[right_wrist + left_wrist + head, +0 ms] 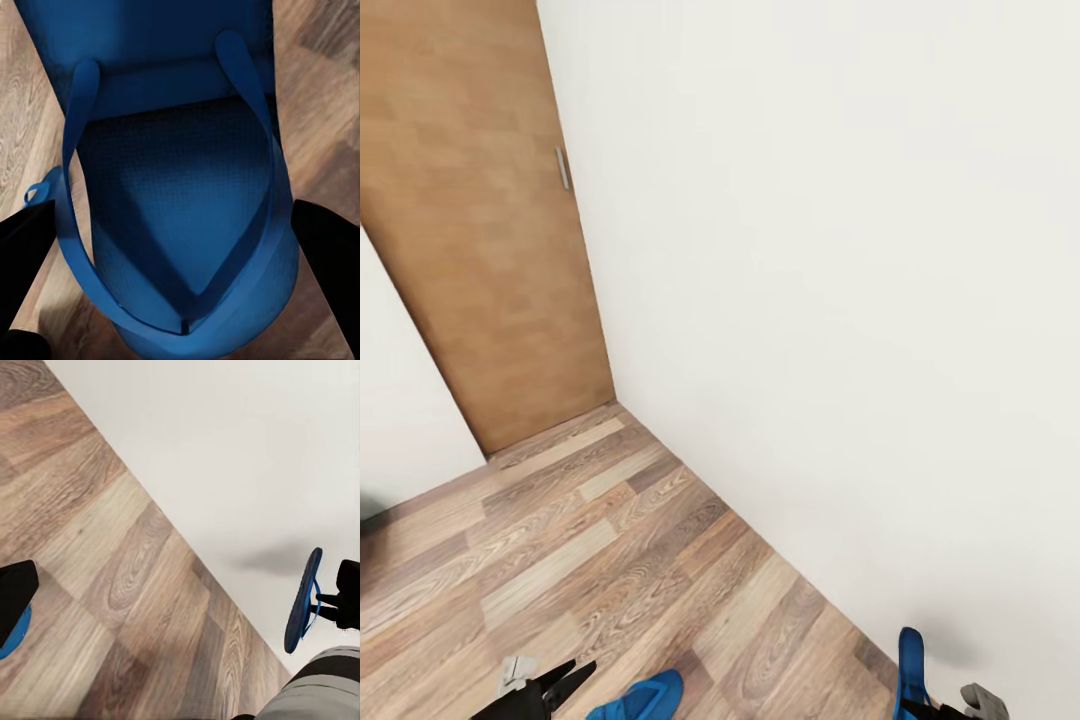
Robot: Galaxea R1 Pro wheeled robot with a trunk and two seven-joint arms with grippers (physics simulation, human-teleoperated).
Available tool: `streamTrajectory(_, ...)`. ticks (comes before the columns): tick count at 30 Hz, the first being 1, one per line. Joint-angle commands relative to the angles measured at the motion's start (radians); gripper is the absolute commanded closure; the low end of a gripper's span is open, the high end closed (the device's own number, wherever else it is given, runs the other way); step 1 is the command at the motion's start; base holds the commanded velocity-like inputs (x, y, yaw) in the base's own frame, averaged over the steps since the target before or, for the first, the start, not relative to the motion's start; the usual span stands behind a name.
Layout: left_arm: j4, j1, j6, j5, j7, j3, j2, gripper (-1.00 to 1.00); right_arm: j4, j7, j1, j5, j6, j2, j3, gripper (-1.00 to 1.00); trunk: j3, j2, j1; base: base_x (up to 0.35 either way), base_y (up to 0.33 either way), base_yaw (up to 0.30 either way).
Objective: In the bedroom, move the book from the bed onto either nightstand, and place the two sandals side by side next to the bed.
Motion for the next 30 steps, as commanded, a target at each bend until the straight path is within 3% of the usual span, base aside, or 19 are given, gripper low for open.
streamTrajectory(1,0.000,-0.001,0.010,0.004,-0.003,0.000,0.000,-1.00,-0.001,0.004,0.000,-0.002,0.011,0.000,-0.008,1.00,-0.001,0.000,0.000,0.000,0.000,0.293)
streamTrajectory(23,0.000,-0.001,0.010,0.004,-0.005,0.000,0.000,-1.00,-0.001,0.004,0.000,-0.002,0.011,0.000,-0.008,1.00,-0.001,0.000,0.000,0.000,0.000,0.292)
streamTrajectory(30,0.000,-0.001,0.010,0.004,-0.004,0.000,0.000,-1.00,-0.001,0.005,0.000,-0.002,0.011,0.000,-0.008,1.00,-0.001,0.000,0.000,0.000,-0.021,0.120)
